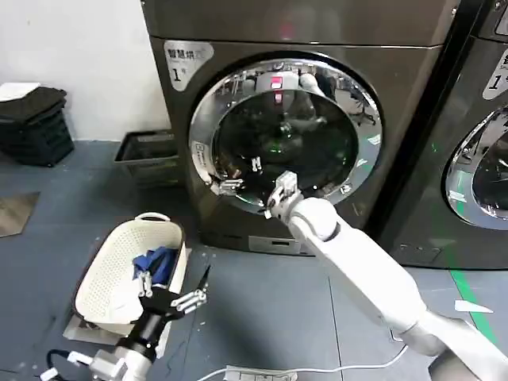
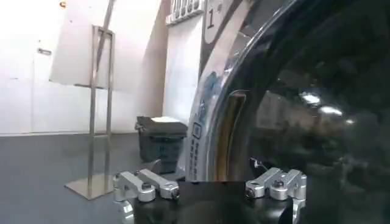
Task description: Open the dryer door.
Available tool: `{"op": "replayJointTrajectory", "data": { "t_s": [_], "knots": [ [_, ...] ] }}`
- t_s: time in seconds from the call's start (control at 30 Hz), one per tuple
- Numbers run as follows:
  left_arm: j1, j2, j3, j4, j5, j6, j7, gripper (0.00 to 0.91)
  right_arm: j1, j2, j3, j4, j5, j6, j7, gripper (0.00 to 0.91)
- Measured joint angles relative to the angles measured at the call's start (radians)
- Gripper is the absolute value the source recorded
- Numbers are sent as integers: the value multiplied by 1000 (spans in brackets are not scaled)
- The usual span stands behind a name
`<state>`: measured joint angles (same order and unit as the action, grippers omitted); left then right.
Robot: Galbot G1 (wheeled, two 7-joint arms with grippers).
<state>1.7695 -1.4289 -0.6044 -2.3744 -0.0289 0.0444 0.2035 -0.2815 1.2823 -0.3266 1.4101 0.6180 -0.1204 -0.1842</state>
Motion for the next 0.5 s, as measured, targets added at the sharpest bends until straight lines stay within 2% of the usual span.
{"op": "replayJointTrajectory", "data": {
  "t_s": [0.5],
  "knots": [
    [5, -4, 0, -4, 2, -1, 1, 907, 51, 60, -21, -112, -25, 23, -14, 907]
  ]
}}
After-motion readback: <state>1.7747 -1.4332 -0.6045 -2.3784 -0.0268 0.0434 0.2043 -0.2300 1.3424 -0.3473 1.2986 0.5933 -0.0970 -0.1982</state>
